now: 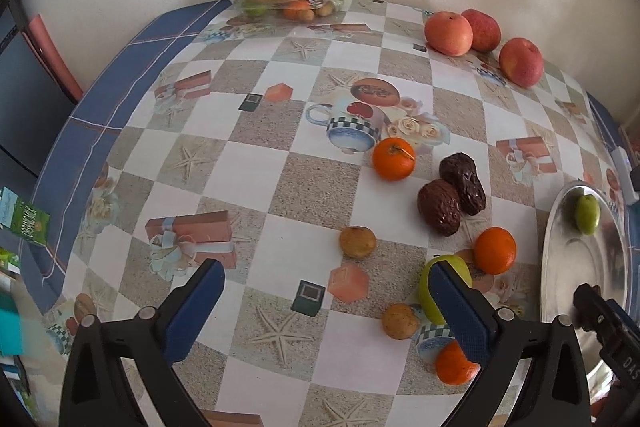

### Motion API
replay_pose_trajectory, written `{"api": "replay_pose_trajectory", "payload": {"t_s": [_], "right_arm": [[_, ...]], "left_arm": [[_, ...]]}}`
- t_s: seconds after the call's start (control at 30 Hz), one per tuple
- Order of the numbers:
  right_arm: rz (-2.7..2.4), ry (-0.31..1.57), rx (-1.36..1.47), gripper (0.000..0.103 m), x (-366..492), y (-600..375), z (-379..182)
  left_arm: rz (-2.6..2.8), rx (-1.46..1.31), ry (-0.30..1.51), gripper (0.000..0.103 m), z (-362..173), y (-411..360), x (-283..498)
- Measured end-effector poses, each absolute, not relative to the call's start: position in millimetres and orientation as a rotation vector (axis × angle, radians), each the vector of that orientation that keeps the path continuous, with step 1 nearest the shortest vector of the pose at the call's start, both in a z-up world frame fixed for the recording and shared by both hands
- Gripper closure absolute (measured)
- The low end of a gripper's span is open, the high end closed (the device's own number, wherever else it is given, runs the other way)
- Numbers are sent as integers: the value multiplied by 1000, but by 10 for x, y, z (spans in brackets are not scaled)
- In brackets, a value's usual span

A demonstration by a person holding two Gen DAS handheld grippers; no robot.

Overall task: Organize fruits
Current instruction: 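Withdraw both open tools from the bowl toward the remaining fruit, then grasp the mandarin orange with the right tool while the left tool grasps a small brown fruit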

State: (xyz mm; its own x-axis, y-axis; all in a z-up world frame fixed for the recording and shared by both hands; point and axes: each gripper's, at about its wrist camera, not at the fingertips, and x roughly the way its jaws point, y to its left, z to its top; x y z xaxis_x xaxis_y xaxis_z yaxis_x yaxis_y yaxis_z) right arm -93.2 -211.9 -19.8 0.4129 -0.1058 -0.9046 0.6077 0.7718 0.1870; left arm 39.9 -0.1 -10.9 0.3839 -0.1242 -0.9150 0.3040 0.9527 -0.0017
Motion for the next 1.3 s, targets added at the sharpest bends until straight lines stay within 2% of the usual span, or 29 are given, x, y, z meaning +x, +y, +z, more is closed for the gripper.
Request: {"api": "replay_pose_trajectory", "payload": {"t_s": [0.33,0.7,0.97,1.07,1.2,1.3], "right_arm": [[-384,1057,505,2,-754,-1834,-113],[-285,1057,421,2,-619,-1441,-32],[-235,1064,370,2,-572,-1229,-10],[-232,1078,350,4,-555,-1189,-24],[-220,1102,351,24,-543,-1180,-65],[-203,1133,357,27,-521,-1162,-133]], "left_arm": [[-266,114,1122,0,-76,212,490],[-320,84,1176,0,-109,213,477],[-308,-45,1214,2,-108,347,473],[-359,-85,1252,9,-155,322,463],[-412,-115,1319,24,-250,256,448],[-430,-100,1351,32,-311,188,427]]}}
